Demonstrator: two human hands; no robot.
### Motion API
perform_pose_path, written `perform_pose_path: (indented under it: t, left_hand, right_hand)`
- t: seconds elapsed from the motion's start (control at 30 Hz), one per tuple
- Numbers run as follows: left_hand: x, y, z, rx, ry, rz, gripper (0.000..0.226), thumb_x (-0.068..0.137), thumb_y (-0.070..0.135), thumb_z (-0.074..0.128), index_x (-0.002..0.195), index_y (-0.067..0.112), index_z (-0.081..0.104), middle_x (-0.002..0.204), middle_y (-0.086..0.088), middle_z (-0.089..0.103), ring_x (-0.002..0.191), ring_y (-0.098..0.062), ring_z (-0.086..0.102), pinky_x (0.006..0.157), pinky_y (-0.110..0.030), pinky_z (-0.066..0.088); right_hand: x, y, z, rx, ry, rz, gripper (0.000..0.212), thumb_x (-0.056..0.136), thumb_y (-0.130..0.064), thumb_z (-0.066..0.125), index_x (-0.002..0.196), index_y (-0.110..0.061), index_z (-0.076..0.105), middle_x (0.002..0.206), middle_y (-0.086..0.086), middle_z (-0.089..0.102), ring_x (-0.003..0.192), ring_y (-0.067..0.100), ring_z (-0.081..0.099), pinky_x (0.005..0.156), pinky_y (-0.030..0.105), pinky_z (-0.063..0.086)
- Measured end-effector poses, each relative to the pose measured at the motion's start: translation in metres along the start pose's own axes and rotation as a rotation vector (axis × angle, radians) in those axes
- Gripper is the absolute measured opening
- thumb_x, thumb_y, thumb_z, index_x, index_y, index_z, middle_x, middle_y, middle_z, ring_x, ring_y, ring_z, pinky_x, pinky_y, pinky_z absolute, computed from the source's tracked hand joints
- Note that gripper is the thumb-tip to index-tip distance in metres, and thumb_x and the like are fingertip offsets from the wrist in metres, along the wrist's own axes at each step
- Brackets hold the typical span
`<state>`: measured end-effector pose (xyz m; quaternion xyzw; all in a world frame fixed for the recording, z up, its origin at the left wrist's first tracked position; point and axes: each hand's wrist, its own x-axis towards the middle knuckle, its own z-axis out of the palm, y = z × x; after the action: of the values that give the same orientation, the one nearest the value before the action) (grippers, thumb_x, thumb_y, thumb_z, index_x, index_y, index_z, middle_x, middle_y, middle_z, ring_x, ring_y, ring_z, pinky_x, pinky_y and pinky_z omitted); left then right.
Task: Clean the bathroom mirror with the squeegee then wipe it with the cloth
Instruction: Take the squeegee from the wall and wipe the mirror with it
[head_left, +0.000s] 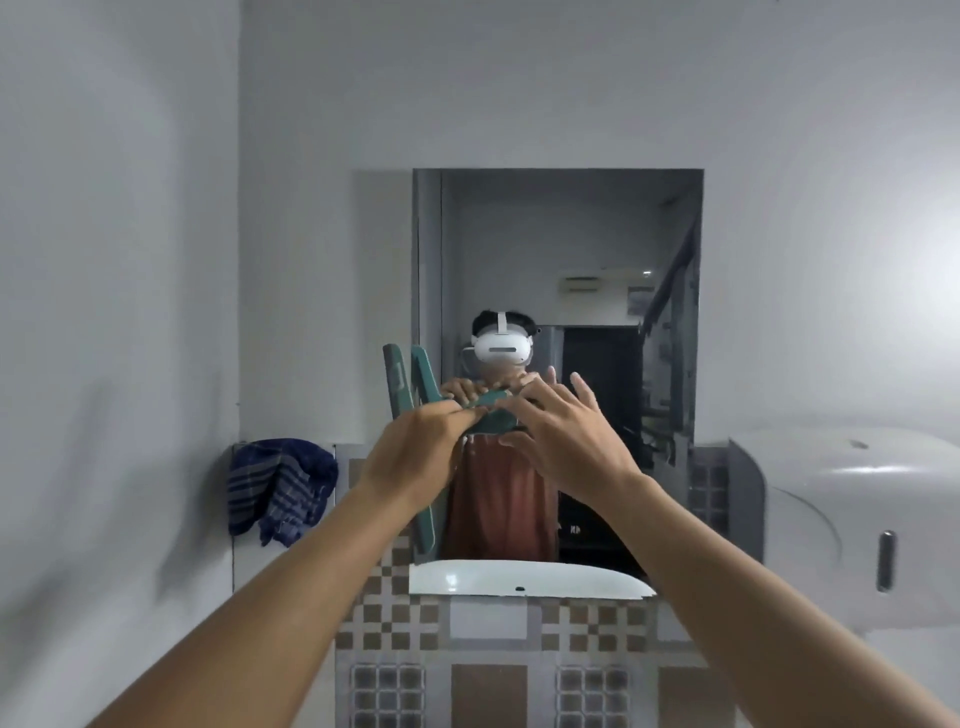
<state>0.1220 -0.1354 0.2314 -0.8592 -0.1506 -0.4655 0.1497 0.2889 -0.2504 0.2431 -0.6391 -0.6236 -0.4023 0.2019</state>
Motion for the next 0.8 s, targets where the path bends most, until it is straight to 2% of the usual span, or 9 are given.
perform_pose_path:
  t: [0.07,0.17,0.27,0.33,0.4,0.53,0.6,0.7,0.8]
  left_hand:
    - [0.012,-0.003,-0.003,0.025,0.086,0.014,0.044,0.085,-0.003,0.07,0.125,0.013,0.065,0.109,-0.005,0.072,0.093,-0.025,0.07,0.076,-0.041,0.062]
    - [0.014,-0.001,0.0,0.04,0.304,0.034,0.035,0.088,0.013,0.073,0.121,0.007,0.067,0.115,-0.008,0.068,0.105,-0.024,0.062,0.087,-0.036,0.057]
    - [-0.003,-0.002,0.021,0.039,0.397,0.032,0.021,0.093,0.023,0.058,0.112,0.015,0.062,0.11,-0.006,0.063,0.097,-0.02,0.056,0.078,-0.03,0.05]
    - [-0.015,-0.008,0.041,0.054,0.316,0.005,0.022,0.089,0.023,0.058,0.11,0.018,0.057,0.109,-0.005,0.061,0.094,-0.02,0.058,0.076,-0.029,0.051]
    - [-0.019,-0.016,0.06,0.061,0.183,-0.072,0.032,0.087,0.026,0.061,0.117,0.018,0.057,0.117,-0.004,0.059,0.101,-0.021,0.06,0.083,-0.032,0.054]
    - [-0.005,-0.025,0.086,0.129,0.012,-0.118,0.066,0.086,0.035,0.064,0.147,0.026,0.04,0.153,-0.006,0.037,0.139,-0.026,0.04,0.111,-0.039,0.044]
    - [0.002,-0.028,0.095,0.168,-0.031,-0.107,0.078,0.081,0.033,0.071,0.151,0.028,0.036,0.16,-0.013,0.029,0.146,-0.031,0.031,0.114,-0.044,0.04]
    - [0.009,-0.033,0.105,0.173,-0.037,-0.115,0.087,0.075,0.027,0.077,0.151,0.031,0.036,0.161,-0.017,0.028,0.147,-0.036,0.031,0.111,-0.048,0.043]
    - [0.01,-0.037,0.114,0.152,-0.049,-0.101,0.087,0.085,0.026,0.069,0.156,0.036,0.02,0.167,-0.012,0.008,0.153,-0.032,0.01,0.12,-0.046,0.031]
  right_hand:
    - [0.014,0.006,-0.004,-0.002,0.036,-0.015,0.046,0.095,-0.046,0.049,0.13,-0.017,0.058,0.126,0.005,0.063,0.118,0.029,0.06,0.101,0.056,0.048]
    - [0.04,0.016,-0.011,-0.036,0.114,-0.017,0.043,0.097,-0.041,0.054,0.134,-0.019,0.056,0.125,0.003,0.063,0.112,0.029,0.06,0.093,0.051,0.049]
    - [0.07,0.026,-0.018,-0.068,0.158,-0.013,0.041,0.099,-0.034,0.06,0.139,-0.028,0.054,0.124,0.005,0.06,0.109,0.03,0.057,0.09,0.049,0.046]
    - [0.091,0.032,-0.023,-0.076,0.177,0.01,0.042,0.1,-0.032,0.06,0.141,-0.033,0.053,0.12,0.007,0.059,0.107,0.031,0.055,0.091,0.05,0.044]
    - [0.112,0.038,-0.028,-0.073,0.188,0.041,0.042,0.101,-0.033,0.058,0.142,-0.037,0.051,0.12,0.007,0.056,0.11,0.031,0.053,0.093,0.049,0.042]
    - [0.143,0.049,-0.034,-0.083,0.163,0.075,0.042,0.103,-0.031,0.051,0.144,-0.041,0.047,0.124,0.006,0.053,0.115,0.031,0.049,0.098,0.05,0.038]
    - [0.153,0.051,-0.034,-0.12,0.138,0.066,0.045,0.104,-0.028,0.05,0.145,-0.045,0.044,0.126,0.006,0.052,0.116,0.03,0.048,0.098,0.05,0.038]
    - [0.164,0.053,-0.032,-0.157,0.129,0.038,0.046,0.105,-0.026,0.049,0.146,-0.046,0.043,0.125,0.007,0.051,0.114,0.03,0.048,0.098,0.051,0.038]
    - [0.171,0.055,-0.034,-0.195,0.16,0.006,0.044,0.106,-0.028,0.047,0.146,-0.045,0.043,0.124,0.007,0.052,0.112,0.031,0.05,0.096,0.051,0.038]
